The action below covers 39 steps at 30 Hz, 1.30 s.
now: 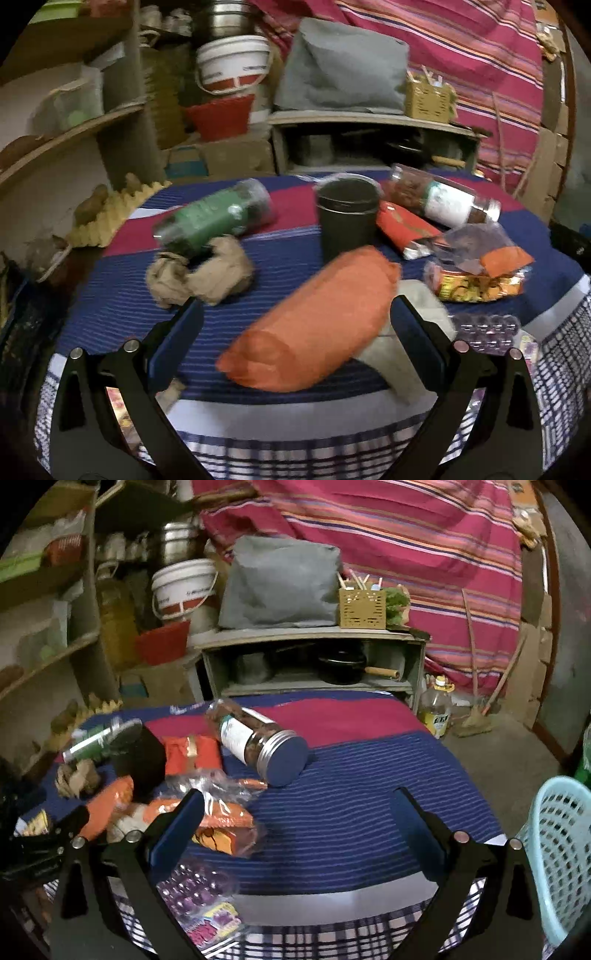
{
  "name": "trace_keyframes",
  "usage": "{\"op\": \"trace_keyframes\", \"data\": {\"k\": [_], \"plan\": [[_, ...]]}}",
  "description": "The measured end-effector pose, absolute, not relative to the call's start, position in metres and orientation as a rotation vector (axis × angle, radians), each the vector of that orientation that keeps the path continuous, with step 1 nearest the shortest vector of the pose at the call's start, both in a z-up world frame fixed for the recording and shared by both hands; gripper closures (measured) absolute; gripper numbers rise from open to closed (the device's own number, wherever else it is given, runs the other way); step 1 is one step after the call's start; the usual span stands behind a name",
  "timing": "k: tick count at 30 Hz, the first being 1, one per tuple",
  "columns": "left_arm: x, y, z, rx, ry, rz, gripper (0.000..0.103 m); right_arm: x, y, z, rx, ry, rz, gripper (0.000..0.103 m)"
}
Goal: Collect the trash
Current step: 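Grasp the orange-edged clear plastic package with the right tool and lift it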
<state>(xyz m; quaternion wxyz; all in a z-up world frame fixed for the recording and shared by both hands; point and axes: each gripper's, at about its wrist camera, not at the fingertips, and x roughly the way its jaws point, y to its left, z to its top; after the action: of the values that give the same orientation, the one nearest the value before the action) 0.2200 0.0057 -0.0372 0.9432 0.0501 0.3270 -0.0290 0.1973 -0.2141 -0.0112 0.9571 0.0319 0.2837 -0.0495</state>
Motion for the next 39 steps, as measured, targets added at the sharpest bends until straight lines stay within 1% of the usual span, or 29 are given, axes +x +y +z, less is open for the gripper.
{"op": "trace_keyframes", "data": {"k": [4,7,8,9,11,13,14,16,17,19,20,22,25,34,39], "plan": [[0.223,-0.013,-0.047,0.153,0.707,-0.1,0.005,0.197,-0.209,-0.012,0.004,0.566,-0.142,0.005],[0.226,-0.018,-0.051,0.188,0.714,-0.079,0.006,0.195,-0.216,-0.013,0.031,0.57,-0.143,0.005],[0.227,-0.015,-0.05,0.171,0.713,-0.079,0.006,0.196,-0.219,-0.014,0.051,0.584,-0.133,0.005],[0.228,-0.013,-0.049,0.158,0.714,-0.08,0.009,0.196,-0.221,-0.014,0.059,0.591,-0.13,0.005],[0.231,-0.009,-0.051,0.131,0.732,-0.09,0.02,0.197,-0.222,-0.016,0.058,0.609,-0.135,0.005],[0.235,-0.006,-0.055,0.111,0.768,-0.104,0.036,0.197,-0.222,-0.017,0.049,0.613,-0.15,0.005],[0.237,-0.006,-0.057,0.104,0.777,-0.108,0.039,0.197,-0.221,-0.017,0.05,0.616,-0.145,0.005],[0.237,-0.003,-0.057,0.09,0.779,-0.112,0.05,0.196,-0.22,-0.018,0.053,0.617,-0.131,0.005],[0.237,-0.002,-0.057,0.093,0.775,-0.11,0.053,0.197,-0.219,-0.018,0.053,0.615,-0.124,0.005],[0.236,-0.002,-0.056,0.107,0.767,-0.102,0.069,0.196,-0.216,-0.017,0.047,0.61,-0.115,0.005],[0.235,-0.002,-0.055,0.119,0.765,-0.093,0.073,0.196,-0.213,-0.017,0.04,0.608,-0.11,0.005],[0.235,-0.001,-0.054,0.129,0.766,-0.092,0.09,0.196,-0.209,-0.015,0.029,0.604,-0.101,0.005],[0.232,0.002,-0.048,0.136,0.752,-0.09,0.1,0.197,-0.202,-0.014,0.021,0.603,-0.076,0.005],[0.213,0.023,-0.019,0.138,0.663,-0.032,0.102,0.206,-0.164,-0.016,-0.007,0.615,-0.003,0.005],[0.214,0.034,-0.018,0.147,0.658,0.009,0.102,0.212,-0.134,-0.021,-0.08,0.627,0.02,0.005]]}}
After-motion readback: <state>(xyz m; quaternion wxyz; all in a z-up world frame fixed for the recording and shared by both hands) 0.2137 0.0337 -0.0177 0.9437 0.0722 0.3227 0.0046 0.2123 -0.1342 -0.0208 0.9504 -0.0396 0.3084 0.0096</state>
